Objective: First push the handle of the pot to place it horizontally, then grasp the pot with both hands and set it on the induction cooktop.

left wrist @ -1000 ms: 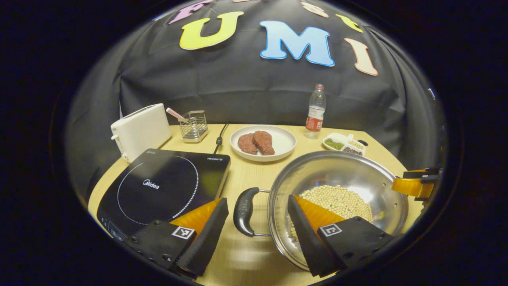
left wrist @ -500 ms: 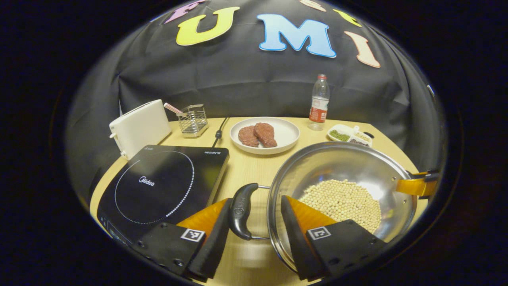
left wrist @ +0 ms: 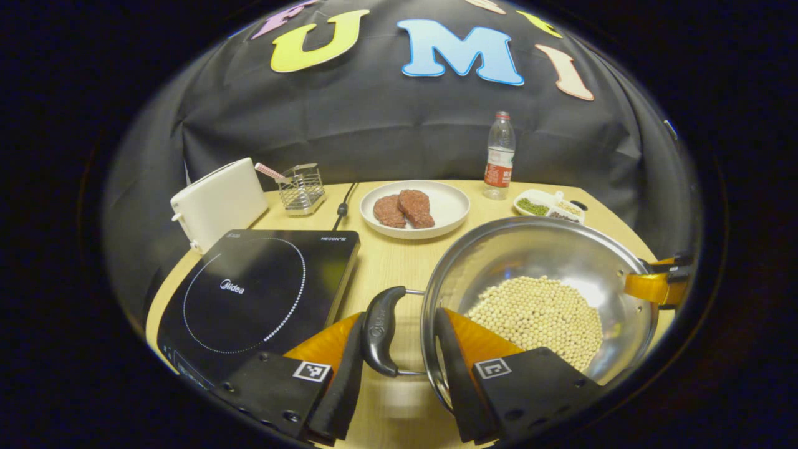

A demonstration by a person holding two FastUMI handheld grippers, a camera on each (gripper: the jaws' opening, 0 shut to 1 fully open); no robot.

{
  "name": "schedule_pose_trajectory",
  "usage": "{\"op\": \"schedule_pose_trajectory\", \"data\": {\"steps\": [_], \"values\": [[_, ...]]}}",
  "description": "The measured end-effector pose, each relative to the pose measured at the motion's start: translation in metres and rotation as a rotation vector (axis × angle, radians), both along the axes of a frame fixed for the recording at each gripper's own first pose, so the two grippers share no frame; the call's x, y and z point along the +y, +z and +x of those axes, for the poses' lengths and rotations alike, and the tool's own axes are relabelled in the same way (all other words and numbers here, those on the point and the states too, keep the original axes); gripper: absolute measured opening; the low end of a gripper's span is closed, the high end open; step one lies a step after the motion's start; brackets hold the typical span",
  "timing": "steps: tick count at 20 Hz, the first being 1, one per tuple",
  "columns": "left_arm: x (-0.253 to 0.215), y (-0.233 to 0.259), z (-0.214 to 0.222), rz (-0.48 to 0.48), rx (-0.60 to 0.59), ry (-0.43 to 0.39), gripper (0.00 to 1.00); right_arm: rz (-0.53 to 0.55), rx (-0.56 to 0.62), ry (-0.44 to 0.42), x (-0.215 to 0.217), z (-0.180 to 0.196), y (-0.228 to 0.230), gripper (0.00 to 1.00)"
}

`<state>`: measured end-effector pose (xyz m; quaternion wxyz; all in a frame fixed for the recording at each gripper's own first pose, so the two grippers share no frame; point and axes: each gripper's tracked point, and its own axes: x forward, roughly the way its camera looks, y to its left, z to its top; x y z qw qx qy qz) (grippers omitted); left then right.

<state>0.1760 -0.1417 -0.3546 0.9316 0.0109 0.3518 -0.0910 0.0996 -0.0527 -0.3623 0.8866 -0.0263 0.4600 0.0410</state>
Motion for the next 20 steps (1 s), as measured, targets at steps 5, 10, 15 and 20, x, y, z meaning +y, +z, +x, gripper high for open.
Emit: {"op": "schedule_pose_trajectory", "data": {"steps": [5,10,15,20], "values": [[0.006,0.006,-0.006,-0.045,-0.001,0.018,0.69,-0.048,-0.006,0.012,0.002,-0.005,0.011,0.56],[0.022,0.035,-0.002,-0.068,-0.03,-0.025,0.69,-0.056,-0.029,-0.019,0.019,-0.01,0.044,0.56],[0.058,0.065,0.01,-0.092,-0.058,-0.044,0.69,-0.053,-0.056,-0.052,0.054,-0.009,0.078,0.55],[0.12,0.077,0.028,-0.084,-0.08,-0.042,0.65,-0.028,-0.078,-0.058,0.114,-0.002,0.09,0.56]]}}
